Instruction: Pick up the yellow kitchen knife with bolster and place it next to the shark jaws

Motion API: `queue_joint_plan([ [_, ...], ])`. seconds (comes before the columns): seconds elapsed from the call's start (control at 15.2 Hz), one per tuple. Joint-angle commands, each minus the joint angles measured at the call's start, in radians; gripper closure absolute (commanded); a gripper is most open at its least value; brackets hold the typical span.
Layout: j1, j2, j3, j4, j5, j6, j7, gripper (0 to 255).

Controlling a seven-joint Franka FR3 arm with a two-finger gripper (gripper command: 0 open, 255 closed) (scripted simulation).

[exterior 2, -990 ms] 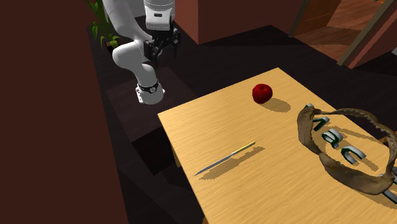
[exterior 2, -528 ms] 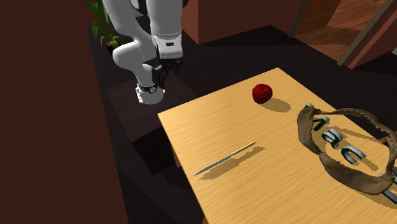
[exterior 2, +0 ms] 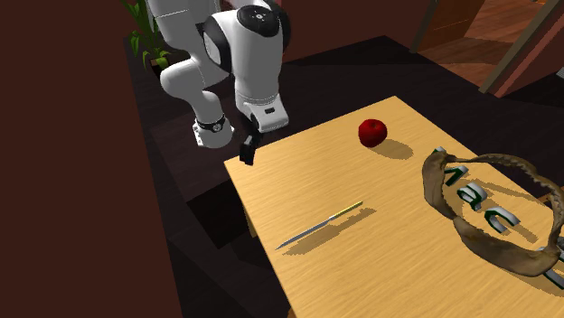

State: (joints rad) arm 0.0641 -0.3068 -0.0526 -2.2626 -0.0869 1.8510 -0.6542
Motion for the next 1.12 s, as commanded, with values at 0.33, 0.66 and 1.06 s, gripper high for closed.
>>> queue_joint_plan([
  [0.33, 0.029, 0.254, -0.01, 0.122, -0.005, 0.148, -0.205, 0],
  [0.66, 0.042, 0.432, 0.005, 0.238, -0.004, 0.221, -0.338, 0],
  [1.06, 0.054, 0.64, 0.04, 0.402, -0.013, 0.278, -0.479, 0],
])
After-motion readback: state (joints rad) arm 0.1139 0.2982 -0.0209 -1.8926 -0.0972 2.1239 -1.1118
